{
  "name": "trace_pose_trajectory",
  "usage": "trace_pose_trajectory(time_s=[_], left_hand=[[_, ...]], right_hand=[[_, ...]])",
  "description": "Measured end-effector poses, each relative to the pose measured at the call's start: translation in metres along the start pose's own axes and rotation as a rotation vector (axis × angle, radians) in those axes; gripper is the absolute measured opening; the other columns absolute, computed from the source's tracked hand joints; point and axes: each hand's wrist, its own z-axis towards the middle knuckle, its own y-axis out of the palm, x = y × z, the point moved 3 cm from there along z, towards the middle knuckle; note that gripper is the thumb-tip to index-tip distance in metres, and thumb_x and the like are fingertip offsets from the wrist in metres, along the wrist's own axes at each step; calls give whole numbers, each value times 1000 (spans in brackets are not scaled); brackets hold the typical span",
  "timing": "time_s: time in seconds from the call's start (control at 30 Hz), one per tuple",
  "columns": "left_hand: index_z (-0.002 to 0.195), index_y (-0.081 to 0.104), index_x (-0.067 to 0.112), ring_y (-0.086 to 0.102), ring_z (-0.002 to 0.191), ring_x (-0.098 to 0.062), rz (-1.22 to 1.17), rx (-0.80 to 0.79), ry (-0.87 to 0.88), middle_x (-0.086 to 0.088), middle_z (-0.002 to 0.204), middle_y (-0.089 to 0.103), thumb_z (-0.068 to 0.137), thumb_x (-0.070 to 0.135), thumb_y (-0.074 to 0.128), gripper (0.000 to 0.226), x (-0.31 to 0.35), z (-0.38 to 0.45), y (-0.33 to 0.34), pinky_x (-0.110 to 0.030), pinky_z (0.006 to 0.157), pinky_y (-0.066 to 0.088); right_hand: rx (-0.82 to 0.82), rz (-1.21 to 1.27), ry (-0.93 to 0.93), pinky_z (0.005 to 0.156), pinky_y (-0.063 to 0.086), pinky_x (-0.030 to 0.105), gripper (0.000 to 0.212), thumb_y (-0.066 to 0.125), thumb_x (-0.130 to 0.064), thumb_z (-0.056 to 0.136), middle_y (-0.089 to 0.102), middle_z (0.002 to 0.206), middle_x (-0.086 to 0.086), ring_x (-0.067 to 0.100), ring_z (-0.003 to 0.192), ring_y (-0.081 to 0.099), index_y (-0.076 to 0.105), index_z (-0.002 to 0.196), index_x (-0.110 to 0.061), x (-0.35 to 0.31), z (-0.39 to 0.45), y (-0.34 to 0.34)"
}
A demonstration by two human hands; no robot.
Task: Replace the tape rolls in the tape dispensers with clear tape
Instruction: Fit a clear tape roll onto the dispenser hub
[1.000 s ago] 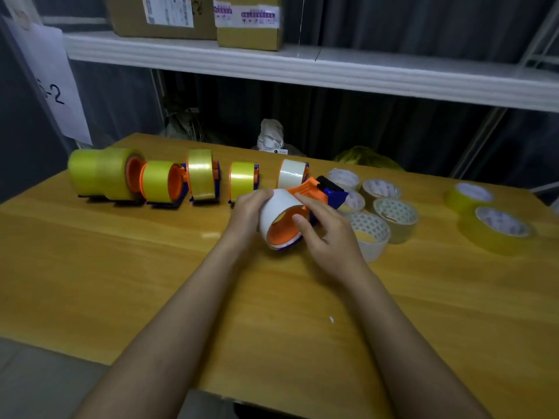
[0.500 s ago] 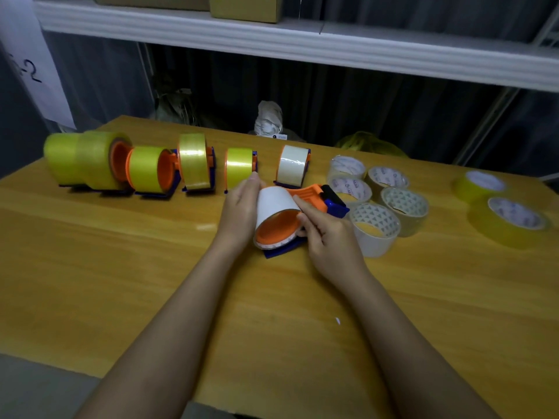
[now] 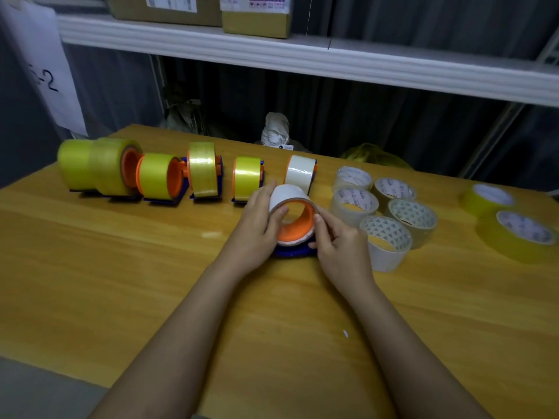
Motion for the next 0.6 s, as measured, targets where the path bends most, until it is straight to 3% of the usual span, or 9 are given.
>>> trace_pose_trajectory(time_s=[0.1, 0.17, 0.33, 0.47, 0.6], left_hand=[[149, 25, 16, 20, 142, -8, 0, 9, -10, -1, 155, 27, 101, 23, 39, 51, -2, 2, -3, -23, 115, 20], [149, 25, 20, 19, 142, -5, -28, 0, -5, 2, 155, 26, 101, 22, 40, 50, 1, 1, -5, -20, 114, 19], [148, 28, 22, 19, 139, 1, -94, -18, 54, 7, 154, 27, 101, 19, 41, 49, 3, 0, -4, -10, 109, 18], [147, 31, 19, 23, 133, 6, -102, -41, 92, 9, 148, 31, 101, 15, 41, 47, 2, -2, -1, -4, 106, 19], [147, 29, 17, 22, 134, 4, -78, -51, 103, 5, 150, 30, 101, 11, 41, 47, 2, -5, 1, -2, 105, 17]], right_hand=[[-55, -112, -62, 67, 45, 18, 34, 58, -22, 96, 71, 97, 2, 6, 82, 56, 61, 129, -14, -3, 2, -5], [-57, -150, -85, 81, 43, 25, 35, 62, -26, 93, 63, 104, -7, 6, 98, 46, 62, 127, -16, -1, 6, -12], [-269, -6, 37, 110, 26, 30, 55, 58, -30, 95, 43, 128, -21, 4, 131, 31, 36, 145, -32, 5, 10, -15], [-345, 94, 98, 101, 21, 8, 61, 59, -25, 94, 33, 132, -22, -10, 123, 25, 31, 149, -29, 7, 9, -12], [-327, 161, 145, 104, 34, 21, 67, 67, -21, 89, 42, 138, -11, 2, 126, 39, 34, 148, -28, 8, 9, -14]])
